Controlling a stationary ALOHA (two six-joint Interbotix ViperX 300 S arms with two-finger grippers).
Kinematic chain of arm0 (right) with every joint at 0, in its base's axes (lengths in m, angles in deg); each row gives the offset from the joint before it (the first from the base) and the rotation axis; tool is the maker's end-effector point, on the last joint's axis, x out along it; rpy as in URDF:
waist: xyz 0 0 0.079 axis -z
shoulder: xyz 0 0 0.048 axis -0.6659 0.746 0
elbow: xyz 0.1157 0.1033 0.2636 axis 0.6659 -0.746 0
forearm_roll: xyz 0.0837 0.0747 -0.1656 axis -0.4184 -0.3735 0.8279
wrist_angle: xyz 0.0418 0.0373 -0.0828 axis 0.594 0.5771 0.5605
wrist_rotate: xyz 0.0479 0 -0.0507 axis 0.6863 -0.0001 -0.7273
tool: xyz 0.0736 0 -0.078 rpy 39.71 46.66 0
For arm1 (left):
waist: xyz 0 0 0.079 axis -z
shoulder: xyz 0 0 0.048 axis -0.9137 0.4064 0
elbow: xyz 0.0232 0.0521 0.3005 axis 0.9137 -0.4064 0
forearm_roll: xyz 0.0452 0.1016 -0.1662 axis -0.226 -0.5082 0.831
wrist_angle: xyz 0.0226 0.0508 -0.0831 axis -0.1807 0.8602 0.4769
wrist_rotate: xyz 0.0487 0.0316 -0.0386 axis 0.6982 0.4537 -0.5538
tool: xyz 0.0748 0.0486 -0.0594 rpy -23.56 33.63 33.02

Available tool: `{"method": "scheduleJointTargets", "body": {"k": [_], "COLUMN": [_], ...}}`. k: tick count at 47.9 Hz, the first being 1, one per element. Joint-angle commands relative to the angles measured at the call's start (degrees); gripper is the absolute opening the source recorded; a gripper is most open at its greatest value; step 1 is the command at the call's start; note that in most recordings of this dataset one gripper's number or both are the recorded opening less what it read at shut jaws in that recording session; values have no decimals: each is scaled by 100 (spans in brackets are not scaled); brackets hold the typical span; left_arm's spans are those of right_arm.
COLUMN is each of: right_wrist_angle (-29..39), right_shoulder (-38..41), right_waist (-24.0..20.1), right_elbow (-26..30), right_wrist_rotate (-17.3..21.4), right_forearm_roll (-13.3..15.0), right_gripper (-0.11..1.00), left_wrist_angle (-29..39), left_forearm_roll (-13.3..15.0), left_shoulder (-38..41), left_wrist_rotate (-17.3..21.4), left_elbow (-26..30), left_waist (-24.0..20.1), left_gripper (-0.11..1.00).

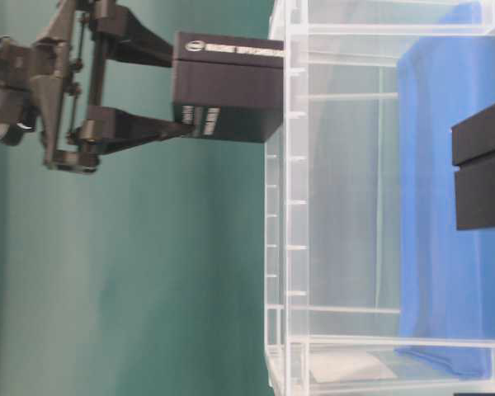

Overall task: Take out the box from the case.
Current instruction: 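Lower the right gripper and close it on the right black box, then lift the right black box up out of the bin with the right gripper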

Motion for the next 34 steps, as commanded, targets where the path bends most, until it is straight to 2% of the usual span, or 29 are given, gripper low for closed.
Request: {"method": "scheduleJointTargets", "body": {"k": [1,11,34], "right_wrist_angle": [88,316,325], "right_shoulder": [-202,-202,-202], "right_waist": [-26,-79,-141], "right_elbow": [299,492,545], "right_wrist_rotate": [-26,-35,-35], "right_forearm_roll": [44,44,53], "right_gripper": [66,66,66], "left_wrist_angle": [-9,0,9], "left_forearm_roll": [-18,-18,-18], "left_shoulder": [-70,-70,-79], "left_wrist_rotate": [9,0,-18], "left_elbow": [62,62,9], "left_waist": [26,53,114], "left_gripper": [93,93,93]}}
